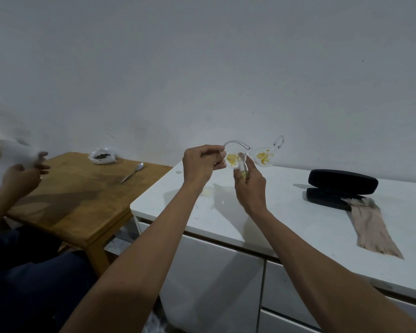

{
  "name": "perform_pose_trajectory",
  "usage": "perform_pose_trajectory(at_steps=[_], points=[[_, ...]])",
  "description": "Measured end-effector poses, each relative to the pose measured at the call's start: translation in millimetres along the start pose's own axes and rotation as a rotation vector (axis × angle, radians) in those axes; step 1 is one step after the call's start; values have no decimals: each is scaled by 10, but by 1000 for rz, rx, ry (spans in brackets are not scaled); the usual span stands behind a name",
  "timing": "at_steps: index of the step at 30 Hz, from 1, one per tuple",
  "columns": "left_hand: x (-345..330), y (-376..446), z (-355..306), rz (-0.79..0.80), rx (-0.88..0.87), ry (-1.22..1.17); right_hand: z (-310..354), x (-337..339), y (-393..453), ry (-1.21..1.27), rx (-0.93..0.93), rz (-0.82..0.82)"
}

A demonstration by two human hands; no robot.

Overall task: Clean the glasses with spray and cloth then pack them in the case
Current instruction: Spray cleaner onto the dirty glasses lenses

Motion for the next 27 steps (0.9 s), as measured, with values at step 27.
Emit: perform_pose_trajectory(at_steps=[27], points=[[-37, -26, -34, -18, 28, -94, -181, 971, 314, 27, -75, -115]])
Point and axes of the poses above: each hand's wrist, its own y-axis towards the middle knuckle, its own x-axis out of the back of the hand, z = x × y, the point moved 6 cm from there along y, towards the middle knuckle, and after that the axes turned 10 degrees about -z, right-handed, at the moved point
